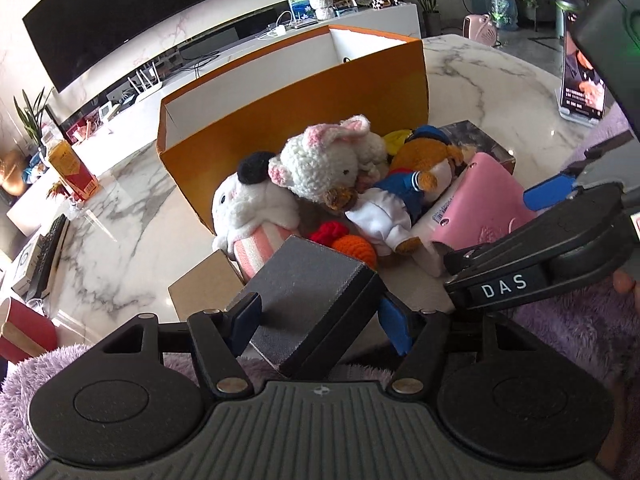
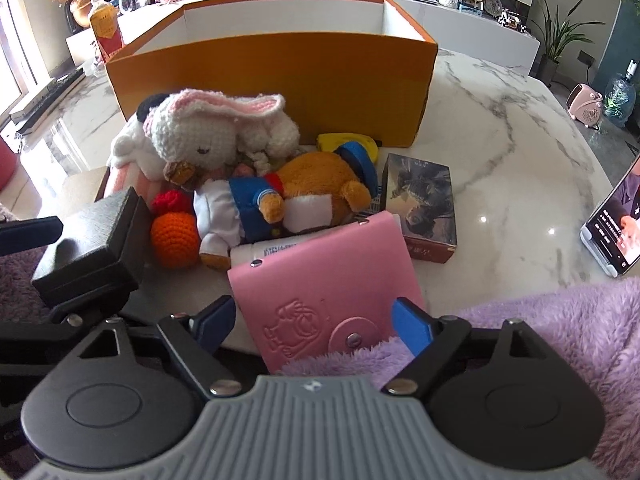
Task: Organize objects
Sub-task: 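Close the left tool on the black box while the right tool grasps the pink wallet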
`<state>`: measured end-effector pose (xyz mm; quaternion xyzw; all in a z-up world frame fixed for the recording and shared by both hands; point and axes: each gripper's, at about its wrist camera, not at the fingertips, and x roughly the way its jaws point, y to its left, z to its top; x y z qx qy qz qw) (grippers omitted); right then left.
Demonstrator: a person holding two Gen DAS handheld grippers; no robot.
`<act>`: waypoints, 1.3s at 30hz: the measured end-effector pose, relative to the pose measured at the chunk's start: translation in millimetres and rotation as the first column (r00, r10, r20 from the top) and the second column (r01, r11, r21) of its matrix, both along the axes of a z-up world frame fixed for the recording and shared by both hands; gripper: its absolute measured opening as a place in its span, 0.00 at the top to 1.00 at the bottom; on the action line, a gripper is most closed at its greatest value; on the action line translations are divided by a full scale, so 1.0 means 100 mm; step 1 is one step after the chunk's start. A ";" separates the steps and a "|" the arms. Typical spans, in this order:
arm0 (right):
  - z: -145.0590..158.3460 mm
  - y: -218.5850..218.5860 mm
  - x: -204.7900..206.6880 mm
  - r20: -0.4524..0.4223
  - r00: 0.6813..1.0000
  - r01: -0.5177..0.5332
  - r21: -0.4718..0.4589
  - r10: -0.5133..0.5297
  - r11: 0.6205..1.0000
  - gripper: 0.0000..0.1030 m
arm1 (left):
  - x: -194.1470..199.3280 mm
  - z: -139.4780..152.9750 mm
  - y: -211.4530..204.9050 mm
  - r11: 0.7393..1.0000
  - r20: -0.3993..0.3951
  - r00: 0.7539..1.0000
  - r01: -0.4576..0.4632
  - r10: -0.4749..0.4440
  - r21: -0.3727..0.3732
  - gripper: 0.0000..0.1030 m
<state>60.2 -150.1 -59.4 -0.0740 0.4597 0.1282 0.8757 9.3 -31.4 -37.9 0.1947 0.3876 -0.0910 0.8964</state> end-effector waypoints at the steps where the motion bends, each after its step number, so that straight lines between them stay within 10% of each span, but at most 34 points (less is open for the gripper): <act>1: -0.03 0.02 0.01 -0.005 1.000 -0.007 0.000 0.007 1.000 0.11 | -0.01 -0.03 -0.03 1.000 0.000 1.000 0.007 -0.007 0.028 0.22; 16: -0.25 0.29 0.01 0.069 0.995 -0.052 -0.189 0.066 0.981 0.07 | -0.11 -0.31 -0.34 0.954 0.029 0.993 0.099 -0.112 0.284 0.29; 26: -0.07 0.12 -0.16 0.077 0.996 -0.038 -0.112 0.047 0.993 0.37 | -0.15 -0.21 -0.32 0.961 0.075 0.989 0.101 -0.124 0.258 0.95; 29: 0.04 0.10 -0.28 0.107 0.993 -0.036 -0.099 0.047 0.994 0.56 | -0.20 -0.19 -0.33 0.969 0.083 0.992 0.076 -0.098 0.234 0.97; 34: 0.15 -0.04 -0.28 0.070 0.997 -0.024 -0.003 0.024 1.000 0.61 | -0.22 -0.17 -0.38 0.959 0.097 0.990 0.072 -0.102 0.273 0.87; 39: 0.28 -0.20 -0.28 0.031 0.999 0.002 0.107 -0.006 0.994 0.68 | -0.25 -0.20 -0.44 0.934 0.092 0.982 0.128 -0.167 0.333 0.42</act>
